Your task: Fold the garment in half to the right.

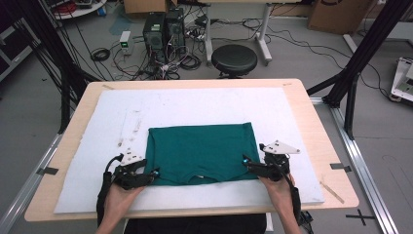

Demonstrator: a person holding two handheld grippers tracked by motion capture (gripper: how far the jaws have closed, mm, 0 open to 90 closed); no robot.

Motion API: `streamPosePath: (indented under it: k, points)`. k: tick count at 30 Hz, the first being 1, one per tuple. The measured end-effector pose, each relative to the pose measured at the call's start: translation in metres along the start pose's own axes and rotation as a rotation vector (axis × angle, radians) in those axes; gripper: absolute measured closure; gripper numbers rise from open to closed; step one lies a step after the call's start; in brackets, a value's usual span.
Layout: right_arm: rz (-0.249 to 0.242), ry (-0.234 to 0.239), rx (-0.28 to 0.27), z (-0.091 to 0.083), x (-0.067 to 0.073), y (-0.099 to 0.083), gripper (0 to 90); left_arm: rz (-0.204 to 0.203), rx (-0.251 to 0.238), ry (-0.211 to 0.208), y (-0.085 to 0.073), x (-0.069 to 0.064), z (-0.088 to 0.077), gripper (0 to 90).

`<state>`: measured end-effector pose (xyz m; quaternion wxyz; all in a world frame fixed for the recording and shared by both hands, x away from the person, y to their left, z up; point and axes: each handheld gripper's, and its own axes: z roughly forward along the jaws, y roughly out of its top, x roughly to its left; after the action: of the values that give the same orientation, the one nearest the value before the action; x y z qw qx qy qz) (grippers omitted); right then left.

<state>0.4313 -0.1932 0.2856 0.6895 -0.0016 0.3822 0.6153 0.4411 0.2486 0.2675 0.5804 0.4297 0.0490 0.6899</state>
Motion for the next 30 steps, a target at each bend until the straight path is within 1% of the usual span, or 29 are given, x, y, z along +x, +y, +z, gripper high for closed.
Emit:
streamPosePath:
  k: [3, 4, 6, 10, 12, 13, 16, 18, 19, 21, 23, 24, 26, 28, 30]
  points:
    - [0.002, 0.004, 0.008, 0.001, 0.000, 0.000, 25.5, 0.004, -0.003, -0.005, 0.000, 0.000, 0.000, 40.7]
    - [0.010, 0.007, 0.012, 0.002, 0.000, 0.000, 25.5, 0.007, -0.006, -0.014, 0.000, 0.000, 0.000, 42.3]
    - [0.006, 0.011, 0.011, 0.002, 0.001, 0.000, 25.5, 0.018, -0.004, -0.015, 0.000, -0.001, 0.000, 43.6]
    - [0.006, 0.015, 0.010, 0.001, 0.004, 0.002, 25.8, 0.024, -0.008, -0.031, -0.001, -0.001, 0.000, 45.0]
    - [0.005, 0.016, 0.009, 0.001, 0.004, 0.003, 25.8, 0.034, -0.007, -0.058, -0.001, -0.001, -0.001, 52.5]
    - [0.004, 0.016, 0.007, 0.000, 0.005, 0.003, 25.8, 0.031, -0.006, -0.063, 0.000, -0.001, -0.001, 54.9]
    - [0.003, 0.023, 0.003, 0.000, 0.006, 0.006, 25.8, 0.009, -0.005, -0.074, 0.000, 0.002, -0.001, 56.0]
    - [0.000, 0.030, -0.001, -0.001, 0.007, 0.008, 25.9, 0.008, -0.007, -0.067, 0.000, 0.000, -0.001, 56.8]
    - [0.001, 0.033, -0.003, -0.001, 0.008, 0.010, 25.8, 0.012, -0.006, -0.069, 0.000, 0.000, -0.001, 59.3]
    - [-0.002, 0.043, -0.009, -0.001, 0.009, 0.014, 25.9, 0.017, -0.007, -0.094, 0.000, 0.000, -0.001, 68.4]
    - [-0.002, 0.055, -0.012, 0.000, 0.010, 0.019, 25.9, 0.028, -0.011, -0.100, 0.000, -0.001, -0.001, 75.0]
    - [-0.005, 0.060, -0.014, 0.001, 0.011, 0.021, 25.9, 0.033, -0.010, -0.099, 0.000, -0.002, -0.001, 76.7]
    - [-0.013, 0.068, -0.014, 0.005, 0.013, 0.028, 25.9, 0.028, -0.014, -0.104, 0.000, -0.002, -0.001, 79.7]
    - [-0.019, 0.077, -0.017, 0.009, 0.013, 0.035, 25.9, 0.024, -0.014, -0.107, 0.000, -0.001, -0.001, 81.1]
    - [-0.018, 0.092, -0.019, 0.014, 0.013, 0.043, 25.8, 0.029, -0.015, -0.106, 0.000, -0.002, -0.001, 82.4]
